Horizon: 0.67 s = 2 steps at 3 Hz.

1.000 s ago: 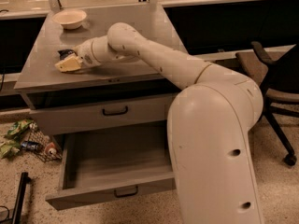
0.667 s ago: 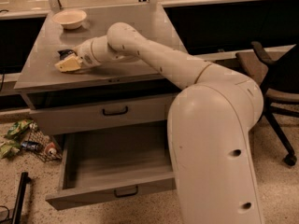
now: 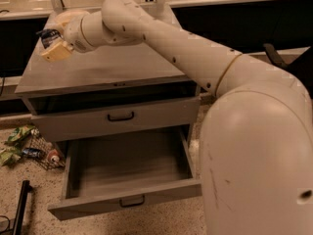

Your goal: Place rxbar blueberry into middle drawer

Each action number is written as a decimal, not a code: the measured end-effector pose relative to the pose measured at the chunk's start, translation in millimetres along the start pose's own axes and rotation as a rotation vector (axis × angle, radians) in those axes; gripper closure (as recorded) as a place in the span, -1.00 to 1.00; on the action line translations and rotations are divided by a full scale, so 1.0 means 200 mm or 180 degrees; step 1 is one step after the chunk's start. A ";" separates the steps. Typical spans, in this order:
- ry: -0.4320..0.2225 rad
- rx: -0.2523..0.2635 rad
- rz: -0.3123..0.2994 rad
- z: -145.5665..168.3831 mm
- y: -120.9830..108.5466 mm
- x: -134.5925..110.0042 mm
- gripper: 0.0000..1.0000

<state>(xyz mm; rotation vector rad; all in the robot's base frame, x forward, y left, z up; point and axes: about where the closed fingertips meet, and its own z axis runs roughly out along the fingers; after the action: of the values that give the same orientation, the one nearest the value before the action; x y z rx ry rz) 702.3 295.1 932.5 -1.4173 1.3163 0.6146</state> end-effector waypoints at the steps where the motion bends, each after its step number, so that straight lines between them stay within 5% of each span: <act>1: -0.0006 -0.0009 -0.0091 -0.02 0.02 -0.05 1.00; 2: 0.0071 -0.0032 -0.0020 -0.05 0.06 -0.05 1.00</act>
Offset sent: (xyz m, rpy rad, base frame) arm -0.0233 -0.0139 0.0079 -0.0455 0.0302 -0.0153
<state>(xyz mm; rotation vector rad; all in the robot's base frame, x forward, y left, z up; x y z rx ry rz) 686.7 291.5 940.4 -1.4398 1.3274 0.6037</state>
